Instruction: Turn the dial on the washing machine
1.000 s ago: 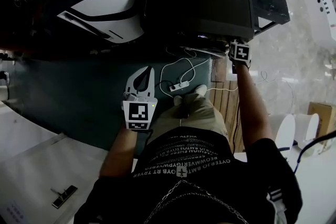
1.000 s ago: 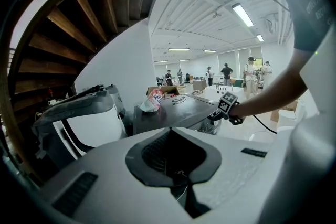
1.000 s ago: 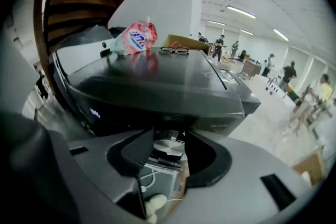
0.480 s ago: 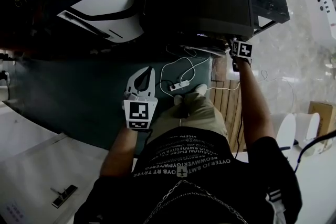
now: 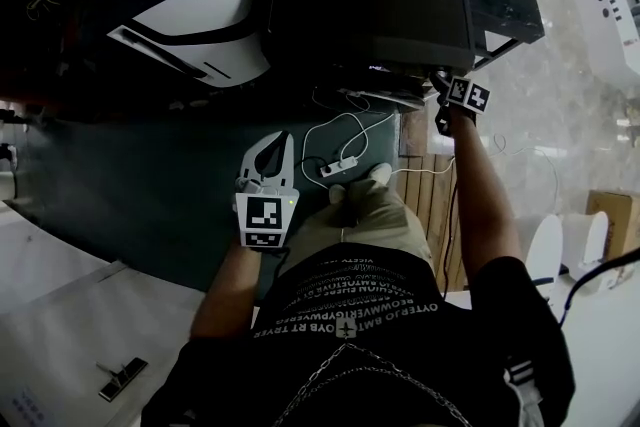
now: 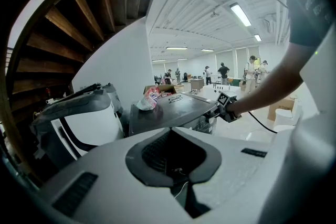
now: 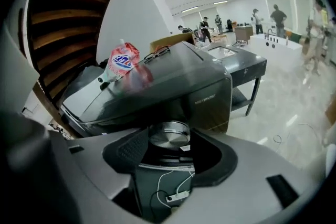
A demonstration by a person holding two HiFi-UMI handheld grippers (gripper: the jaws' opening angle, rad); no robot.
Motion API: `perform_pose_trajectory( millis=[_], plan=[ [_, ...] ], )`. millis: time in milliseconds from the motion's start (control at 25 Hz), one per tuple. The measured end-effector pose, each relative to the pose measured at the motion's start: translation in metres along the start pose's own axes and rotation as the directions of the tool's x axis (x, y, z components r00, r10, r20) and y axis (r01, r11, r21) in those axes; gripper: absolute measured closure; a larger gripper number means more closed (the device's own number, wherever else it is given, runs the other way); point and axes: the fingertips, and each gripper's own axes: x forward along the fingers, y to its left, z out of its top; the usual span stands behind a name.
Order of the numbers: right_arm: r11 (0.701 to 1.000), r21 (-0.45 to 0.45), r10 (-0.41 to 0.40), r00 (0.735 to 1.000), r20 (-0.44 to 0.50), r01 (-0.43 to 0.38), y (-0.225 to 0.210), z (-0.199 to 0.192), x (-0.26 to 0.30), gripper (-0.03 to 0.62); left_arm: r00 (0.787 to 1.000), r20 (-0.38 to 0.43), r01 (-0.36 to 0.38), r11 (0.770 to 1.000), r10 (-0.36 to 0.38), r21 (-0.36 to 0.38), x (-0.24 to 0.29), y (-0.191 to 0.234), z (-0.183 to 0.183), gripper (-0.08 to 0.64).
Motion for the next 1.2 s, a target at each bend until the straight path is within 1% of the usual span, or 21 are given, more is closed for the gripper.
perform_pose_trajectory(
  millis=[40,120,200,240,320,400,440,520,600,680,760,800,840,880,920,960,1000,1040,1080,1120,1200],
  plan=[
    [1.000,-0.010,-0.015,1.000,0.014,0.015,-0.002,-0.001,-0.001,0.331,1.000,0.001,-0.001,1.000,0.001,0.003,-0.001,0.001,0.001,0.555],
    [0.985,-0.135,-0.106,0.993,0.044,0.111,-0.004,0.001,-0.007,0.325,1.000,0.002,-0.009,1.000,0.009,0.006,-0.004,0.003,0.001,0.555],
    [0.934,-0.282,-0.215,0.975,0.050,0.220,-0.005,0.001,-0.012,0.330,1.000,-0.006,-0.019,1.000,0.019,0.001,-0.006,0.005,-0.003,0.555],
    [0.906,-0.335,-0.258,0.965,0.044,0.258,-0.006,0.001,-0.011,0.336,1.000,-0.014,-0.023,1.000,0.023,-0.003,-0.006,0.006,-0.007,0.555],
    [0.872,-0.405,-0.285,0.958,0.037,0.275,-0.002,0.002,-0.004,0.345,0.999,-0.030,-0.028,1.000,0.027,-0.012,-0.006,0.006,-0.013,0.555],
    [0.859,-0.437,-0.277,0.960,0.040,0.266,0.004,0.005,0.002,0.370,0.999,-0.035,-0.028,1.000,0.028,-0.013,-0.007,0.004,-0.016,0.555],
    [0.863,-0.432,-0.273,0.961,0.040,0.263,0.004,0.006,0.003,0.368,0.999,-0.035,-0.029,1.000,0.028,-0.011,-0.007,0.003,-0.016,0.555],
    [0.899,-0.380,-0.224,0.974,0.032,0.219,0.002,0.006,0.006,0.368,0.999,-0.036,-0.033,0.999,0.033,-0.010,-0.008,0.004,-0.016,0.555],
    [0.949,-0.290,-0.129,0.992,0.009,0.126,0.003,0.002,0.005,0.370,0.998,-0.042,-0.042,0.999,0.041,-0.015,-0.010,0.006,-0.017,0.555],
    [0.983,-0.184,-0.027,1.000,-0.008,0.025,0.006,0.002,0.003,0.368,0.998,-0.045,-0.049,0.999,0.048,-0.015,-0.007,0.009,-0.016,0.555],
    [0.995,-0.084,0.052,0.999,-0.016,-0.053,0.005,0.004,0.001,0.365,0.998,-0.037,-0.051,0.999,0.051,-0.012,0.000,0.012,-0.011,0.555],
    [0.996,-0.059,0.072,0.997,-0.017,-0.073,0.004,0.004,0.000,0.365,0.998,-0.032,-0.052,0.999,0.052,-0.012,0.003,0.012,-0.008,0.554],
    [0.995,-0.065,0.077,0.997,-0.017,-0.078,0.002,0.004,0.000,0.363,0.998,-0.025,-0.053,0.998,0.053,-0.013,0.005,0.013,-0.005,0.555],
    [0.992,-0.105,0.065,0.998,-0.015,-0.066,0.001,0.005,-0.001,0.359,0.998,-0.018,-0.055,0.998,0.055,-0.013,0.008,0.013,0.000,0.555],
    [0.985,-0.172,0.032,0.999,-0.012,-0.033,0.000,0.006,-0.001,0.350,0.998,-0.011,-0.056,0.998,0.056,-0.012,0.010,0.013,0.004,0.555],
    [0.967,-0.255,-0.022,1.000,-0.008,0.019,-0.002,0.007,-0.002,0.348,0.998,-0.004,-0.055,0.998,0.055,-0.012,0.013,0.013,0.008,0.554],
    [0.935,-0.346,-0.085,0.996,0.000,0.080,-0.004,0.008,-0.004,0.348,0.999,0.001,-0.053,0.999,0.053,-0.012,0.015,0.012,0.012,0.555],
    [0.893,-0.430,-0.141,0.990,0.011,0.132,-0.003,0.009,-0.005,0.350,0.999,0.006,-0.049,0.999,0.049,-0.013,0.017,0.010,0.015,0.555],
    [0.857,-0.488,-0.184,0.983,0.015,0.168,-0.001,0.009,-0.006,0.350,0.999,0.010,-0.044,0.999,0.044,-0.014,0.020,0.007,0.017,0.555],
    [0.838,-0.514,-0.212,0.977,0.009,0.186,0.004,0.008,-0.005,0.350,0.999,0.012,-0.039,0.999,0.039,-0.014,0.022,0.005,0.018,0.555],
    [0.839,-0.513,-0.225,0.974,-0.022,0.182,0.014,0.004,0.001,0.358,0.999,0.010,-0.030,0.999,0.030,-0.014,0.026,0.000,0.019,0.555]
  ],
)
